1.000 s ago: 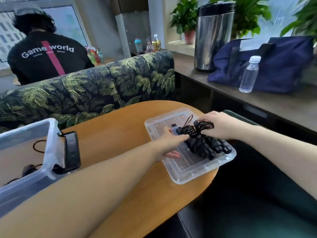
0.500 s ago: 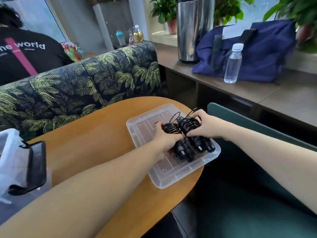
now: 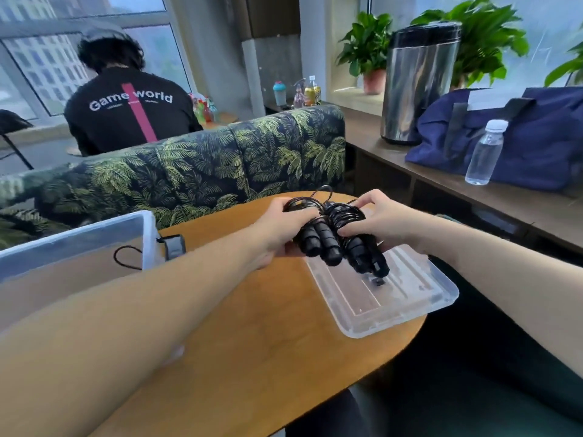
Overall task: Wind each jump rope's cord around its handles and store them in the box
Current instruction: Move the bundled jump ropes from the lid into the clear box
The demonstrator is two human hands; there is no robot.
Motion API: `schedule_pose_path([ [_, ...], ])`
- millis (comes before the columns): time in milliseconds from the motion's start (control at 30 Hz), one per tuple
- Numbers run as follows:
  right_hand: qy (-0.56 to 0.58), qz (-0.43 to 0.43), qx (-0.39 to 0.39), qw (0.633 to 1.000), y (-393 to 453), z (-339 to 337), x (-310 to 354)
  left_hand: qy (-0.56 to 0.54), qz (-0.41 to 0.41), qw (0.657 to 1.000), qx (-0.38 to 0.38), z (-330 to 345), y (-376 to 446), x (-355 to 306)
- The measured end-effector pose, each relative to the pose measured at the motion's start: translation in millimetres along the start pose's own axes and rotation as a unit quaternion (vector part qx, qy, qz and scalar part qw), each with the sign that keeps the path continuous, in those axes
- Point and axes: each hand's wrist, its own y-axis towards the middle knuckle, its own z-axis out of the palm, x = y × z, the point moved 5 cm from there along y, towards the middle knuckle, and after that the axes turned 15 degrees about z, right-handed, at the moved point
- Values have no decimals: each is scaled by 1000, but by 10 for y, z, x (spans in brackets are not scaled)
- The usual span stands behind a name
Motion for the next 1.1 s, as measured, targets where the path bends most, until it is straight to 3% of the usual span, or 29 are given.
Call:
schedule_pose_path([
  [367,4,-87,107,990,-811,1193,1267,84,22,996,7,-2025,-887,-520],
  [700,-91,-150,184,967,-1176,2495,2230,96,-21,993,-70,-3530,-1735,-245],
  [1000,-170,-114,202,958,-1067,3621,2431,154,-69,983,-71,-4124,-1897,195],
  [1100,-176,-98,211,956,-997,3857,2446,218,-88,971,-43,-4228,-1855,339],
])
